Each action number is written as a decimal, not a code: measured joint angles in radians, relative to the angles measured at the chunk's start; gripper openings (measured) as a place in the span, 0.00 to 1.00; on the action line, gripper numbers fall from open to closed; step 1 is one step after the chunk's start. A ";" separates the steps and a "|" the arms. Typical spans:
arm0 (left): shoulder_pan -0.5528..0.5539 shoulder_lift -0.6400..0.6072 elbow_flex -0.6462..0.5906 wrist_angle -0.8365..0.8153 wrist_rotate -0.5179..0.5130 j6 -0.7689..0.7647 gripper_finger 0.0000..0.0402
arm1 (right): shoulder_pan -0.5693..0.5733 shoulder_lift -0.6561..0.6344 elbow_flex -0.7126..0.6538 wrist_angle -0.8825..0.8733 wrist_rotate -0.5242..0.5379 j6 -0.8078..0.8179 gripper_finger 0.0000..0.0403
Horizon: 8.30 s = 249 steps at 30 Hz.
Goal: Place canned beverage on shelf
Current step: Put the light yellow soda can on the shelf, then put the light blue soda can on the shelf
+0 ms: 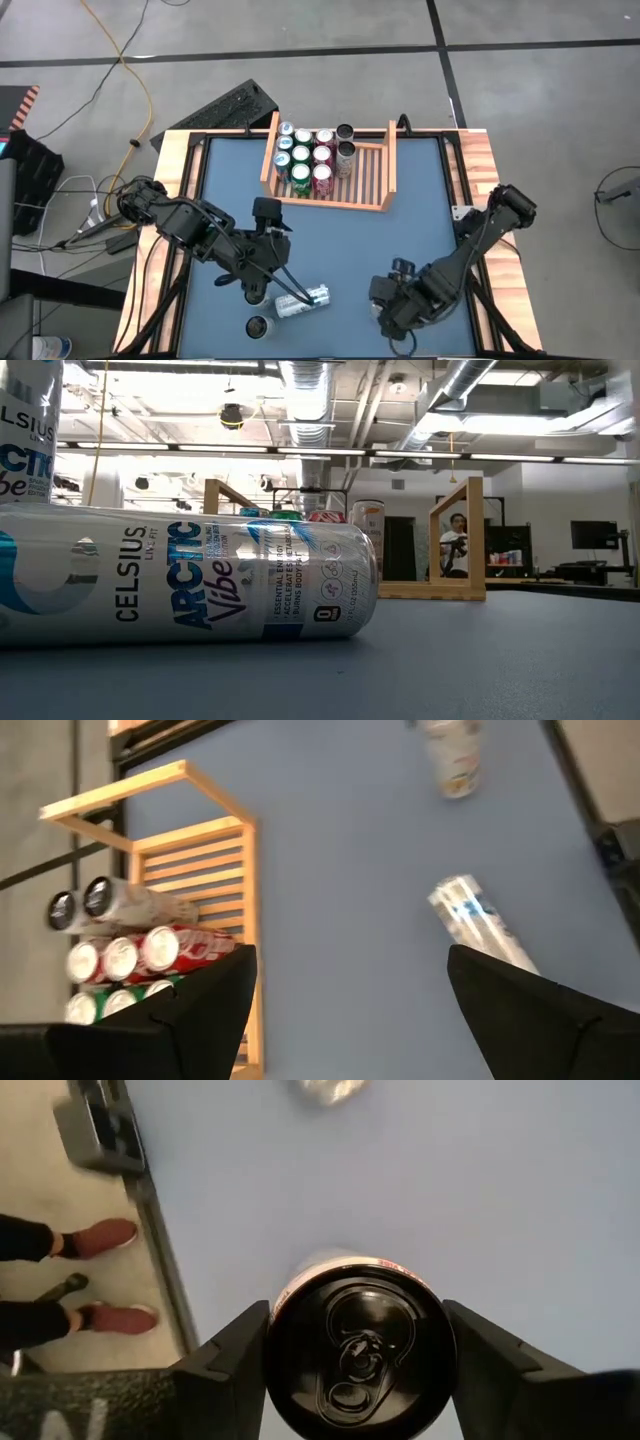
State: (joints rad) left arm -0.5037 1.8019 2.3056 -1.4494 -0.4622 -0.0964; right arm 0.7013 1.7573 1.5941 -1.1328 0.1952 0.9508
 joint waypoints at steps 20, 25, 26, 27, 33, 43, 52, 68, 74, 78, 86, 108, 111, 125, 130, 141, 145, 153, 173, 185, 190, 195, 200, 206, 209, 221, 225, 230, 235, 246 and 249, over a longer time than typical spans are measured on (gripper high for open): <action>0.000 0.000 0.000 -0.046 0.126 0.058 0.79 | -0.544 -0.003 0.185 -0.113 0.070 -0.933 0.57; 0.014 -0.006 0.000 -0.033 0.126 0.102 0.79 | -0.662 -0.011 0.187 -0.120 0.030 -1.169 0.57; 0.021 -0.009 0.000 -0.027 0.127 0.104 0.79 | -0.686 -0.011 0.187 -0.122 0.010 -1.212 0.57; 0.030 -0.009 0.000 -0.019 0.128 0.104 0.79 | -0.710 -0.011 0.187 -0.120 -0.014 -1.256 0.57; 0.133 -0.031 0.001 -0.014 0.126 0.119 0.79 | -0.829 -0.012 0.164 -0.053 -0.060 -1.502 0.57; 0.278 -0.032 0.001 0.002 0.209 0.159 0.79 | -0.974 -0.011 0.103 0.034 -0.178 -1.625 0.57; 0.339 -0.032 0.001 0.004 0.215 0.162 0.79 | -1.025 -0.012 0.007 0.138 -0.225 -1.671 0.57; 0.362 -0.032 0.001 0.007 0.218 0.158 0.79 | -1.022 0.028 -0.019 0.186 -0.258 -1.679 0.59; 0.362 -0.032 0.001 0.005 0.223 0.157 0.79 | -1.022 0.029 -0.019 0.184 -0.258 -1.665 0.68; 0.362 -0.032 0.001 0.004 0.228 0.159 0.79 | -1.022 0.031 -0.019 0.184 -0.246 -1.654 0.74; 0.362 -0.032 0.000 0.004 0.229 0.164 0.79 | -1.023 0.031 -0.020 0.195 -0.232 -1.656 0.84; 0.439 -0.048 -0.383 0.440 0.265 0.220 0.79 | -1.075 -0.009 0.481 -0.141 -0.187 -1.546 0.87; 0.452 -0.049 -0.525 0.614 0.193 0.208 0.79 | -1.143 -0.074 0.526 -0.245 -0.148 -1.462 0.87; 0.557 -0.051 -0.942 1.388 0.192 0.033 0.64 | -1.291 -0.356 0.528 -0.267 -0.110 -1.326 0.81; 0.573 -0.045 -0.976 1.430 0.244 0.022 0.41 | -1.294 -0.378 0.528 -0.265 -0.110 -1.309 0.80; 0.600 0.058 -0.976 1.554 0.323 0.088 0.02 | -1.291 -0.334 0.527 -0.266 -0.110 -1.265 0.80; 0.602 0.083 -0.973 1.596 0.317 0.102 0.00 | -1.284 -0.321 0.526 -0.270 -0.109 -1.270 0.80; 0.608 0.126 -0.974 1.600 0.307 0.105 0.00 | -1.286 -0.324 0.526 -0.284 -0.091 -1.281 0.80; 0.665 0.132 -0.975 1.544 0.218 0.127 0.00 | -1.286 -0.325 0.527 -0.282 -0.090 -1.300 0.80; 0.692 0.132 -0.975 1.533 0.200 0.108 0.00 | -1.286 -0.325 0.527 -0.297 -0.089 -1.303 0.80; 0.679 0.120 -0.976 1.505 0.263 0.062 0.00 | -1.286 -0.325 0.527 -0.319 -0.090 -1.303 0.80; 0.645 0.034 -0.976 1.460 0.325 0.101 0.00 | -1.278 -0.336 0.527 -0.357 -0.132 -1.298 0.80; 0.631 -0.103 -0.976 1.317 0.372 0.178 0.01 | -1.250 -0.347 0.528 -0.428 -0.388 -1.266 0.80; 0.620 -0.273 -0.976 1.056 0.526 0.130 0.13 | -1.085 -0.346 0.462 -0.435 -0.442 -1.220 0.80; 0.608 -0.356 -0.976 0.930 0.669 0.046 0.22 | -0.989 -0.345 0.428 -0.434 -0.405 -1.184 0.80; 0.330 -0.489 -0.975 0.529 0.699 -0.107 0.55 | -0.691 -0.346 0.255 -0.252 -0.226 -0.917 0.80; 0.233 -0.479 -0.975 0.533 0.639 -0.187 0.65 | -0.653 -0.346 0.183 -0.180 -0.195 -0.874 0.80; 0.120 -0.449 -0.975 0.533 0.571 -0.244 0.74 | -0.625 -0.346 0.106 -0.163 -0.175 -0.820 0.80; 0.057 -0.424 -0.974 0.534 0.562 -0.282 0.74 | -0.606 -0.345 0.041 -0.156 -0.135 -0.816 0.80; -0.073 -0.401 -0.971 0.581 0.481 -0.035 0.74 | -0.605 -0.346 -0.015 -0.097 -0.135 -0.820 0.80; -0.085 -0.359 -0.972 0.579 0.486 -0.008 0.74 | -0.605 -0.346 -0.015 -0.092 -0.135 -0.819 0.80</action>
State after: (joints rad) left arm -0.5888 1.4429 1.3338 -0.8708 0.0237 -0.1040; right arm 0.0959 1.4113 1.5795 -1.2247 0.0597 0.1314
